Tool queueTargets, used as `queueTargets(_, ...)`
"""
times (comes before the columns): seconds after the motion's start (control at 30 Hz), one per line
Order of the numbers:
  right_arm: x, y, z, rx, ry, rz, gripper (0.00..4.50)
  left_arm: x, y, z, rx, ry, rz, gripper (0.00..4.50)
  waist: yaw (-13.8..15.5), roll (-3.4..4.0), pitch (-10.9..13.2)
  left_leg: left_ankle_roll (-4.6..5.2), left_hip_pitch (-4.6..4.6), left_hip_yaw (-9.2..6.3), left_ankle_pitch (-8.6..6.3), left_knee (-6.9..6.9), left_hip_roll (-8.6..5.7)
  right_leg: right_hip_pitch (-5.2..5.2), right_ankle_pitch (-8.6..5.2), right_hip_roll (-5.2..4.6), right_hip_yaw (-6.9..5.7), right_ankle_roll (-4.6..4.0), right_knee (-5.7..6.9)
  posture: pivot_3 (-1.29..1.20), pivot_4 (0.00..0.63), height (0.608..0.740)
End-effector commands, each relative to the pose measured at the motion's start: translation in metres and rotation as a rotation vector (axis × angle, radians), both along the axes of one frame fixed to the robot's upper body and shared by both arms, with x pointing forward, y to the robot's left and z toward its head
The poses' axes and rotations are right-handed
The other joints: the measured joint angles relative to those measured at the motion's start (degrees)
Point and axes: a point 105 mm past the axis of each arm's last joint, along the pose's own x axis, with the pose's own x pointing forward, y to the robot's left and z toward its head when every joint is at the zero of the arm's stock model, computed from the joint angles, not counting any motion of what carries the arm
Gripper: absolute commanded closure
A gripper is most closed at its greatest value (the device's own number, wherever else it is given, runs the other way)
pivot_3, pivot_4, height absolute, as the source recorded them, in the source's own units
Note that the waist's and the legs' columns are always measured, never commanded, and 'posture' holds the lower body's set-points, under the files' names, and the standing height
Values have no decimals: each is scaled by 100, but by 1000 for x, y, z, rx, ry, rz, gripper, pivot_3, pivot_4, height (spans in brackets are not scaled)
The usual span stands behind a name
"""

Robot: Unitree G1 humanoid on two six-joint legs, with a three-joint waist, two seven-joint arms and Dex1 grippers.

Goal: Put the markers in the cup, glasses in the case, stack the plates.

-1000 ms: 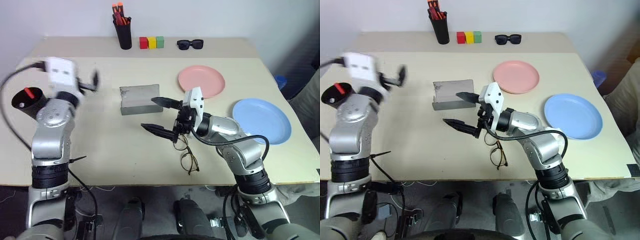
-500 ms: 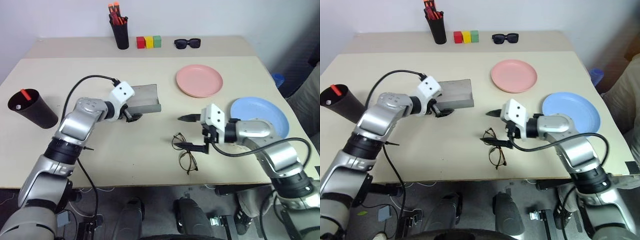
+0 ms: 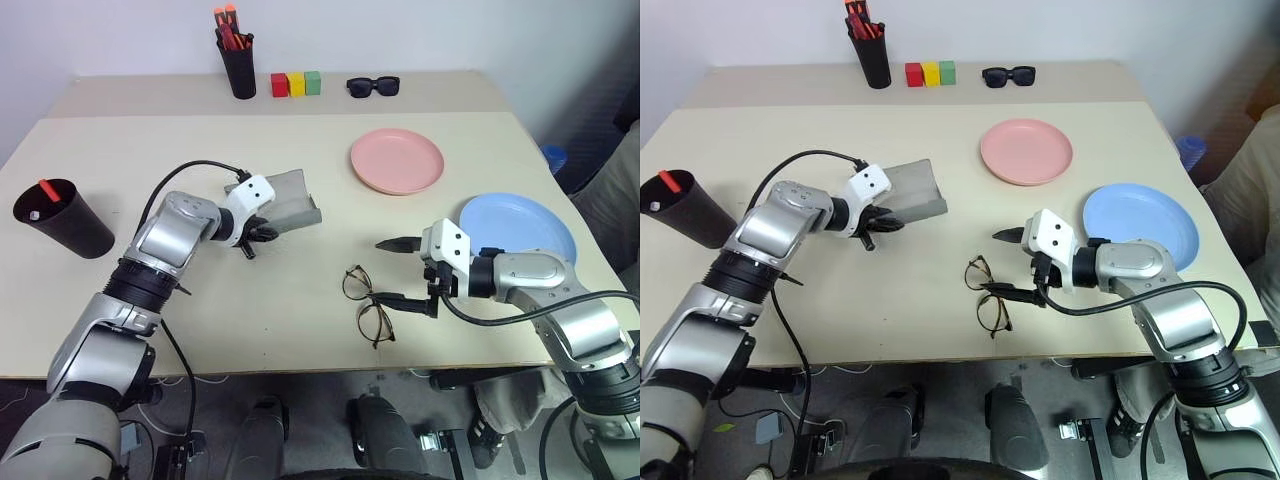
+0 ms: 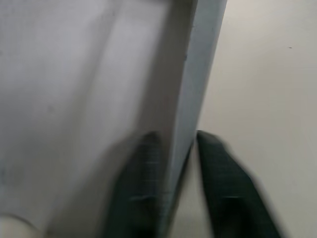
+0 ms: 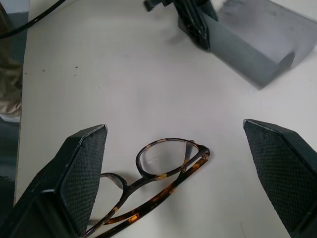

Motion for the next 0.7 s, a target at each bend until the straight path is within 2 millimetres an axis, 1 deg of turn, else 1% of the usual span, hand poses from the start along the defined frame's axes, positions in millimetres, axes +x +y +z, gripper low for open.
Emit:
queueTargets(0.03, 0, 0, 11, 18, -49, 2, 0, -8, 2, 19, 5, -114, -86, 4475, -15, 0, 0, 0, 0, 0, 0, 0, 0, -1, 0, 0, 0, 0, 0, 0, 150, 740)
queueTargets(0.1, 2, -1, 11, 29, -42, -3, 0, -22, 3, 22, 21, -149, -179, 4475, -25, 0, 0, 0, 0, 1, 0, -2, 2, -3, 0, 0, 2, 0, 1, 0, 150, 740)
queueTargets(0.17, 3, -2, 11, 40, -34, -9, 0, -40, 8, 21, 73, -177, -274, 4475, -5, 2, 1, 0, 0, 1, 0, -3, 4, -5, 0, 0, 3, -1, 1, 0, 150, 740)
queueTargets(0.3, 2, -2, 11, 49, -21, -4, 0, -76, 18, 17, 137, -131, -411, 4475, 1, 3, 1, 0, -1, 2, 0, -1, 4, -2, 0, 0, 3, -2, 0, 0, 150, 740)
queueTargets(0.33, 2, -1, 10, 51, -14, 0, 0, -88, 18, 17, 143, -106, -452, 4475, 4, 3, 2, 0, 0, 2, 0, -1, 4, 0, 0, -1, 3, -2, -1, 0, 150, 740)
queueTargets(0.4, 2, -1, 9, 52, 2, 5, 0, -104, 18, 16, 151, -83, -506, 4475, 9, 5, 3, 1, 0, 3, -1, 0, 4, 1, -1, -1, 3, -3, -1, 0, 150, 740)
queueTargets(0.47, 1, -1, 4, 38, 39, 1, 0, -114, 18, 13, 174, -72, -533, 4475, 23, 6, 3, 3, 0, 3, -1, 0, 4, 3, -1, -2, 3, -3, -2, 0, 150, 740)
queueTargets(0.57, 0, -1, -2, 15, 83, 1, 0, -122, 15, 8, 198, -64, -560, 4475, 17, 6, 3, 4, 1, 3, -2, 2, 3, 4, -1, -1, 3, -3, -2, 0, 150, 740)
queueTargets(0.63, -1, -2, -6, -5, 130, -14, 0, -124, 13, 5, 196, -56, -560, 4475, 10, 6, 4, 4, 1, 3, -2, 2, 4, 3, -1, 0, 3, -3, -1, 0, 150, 740)
queueTargets(0.7, 0, -3, -8, 4, 161, -35, 0, -121, 14, 0, 193, -39, -528, 4475, 6, 6, 3, 5, 1, 3, -2, 2, 4, 3, -1, 1, 3, -3, -1, 0, 150, 740)
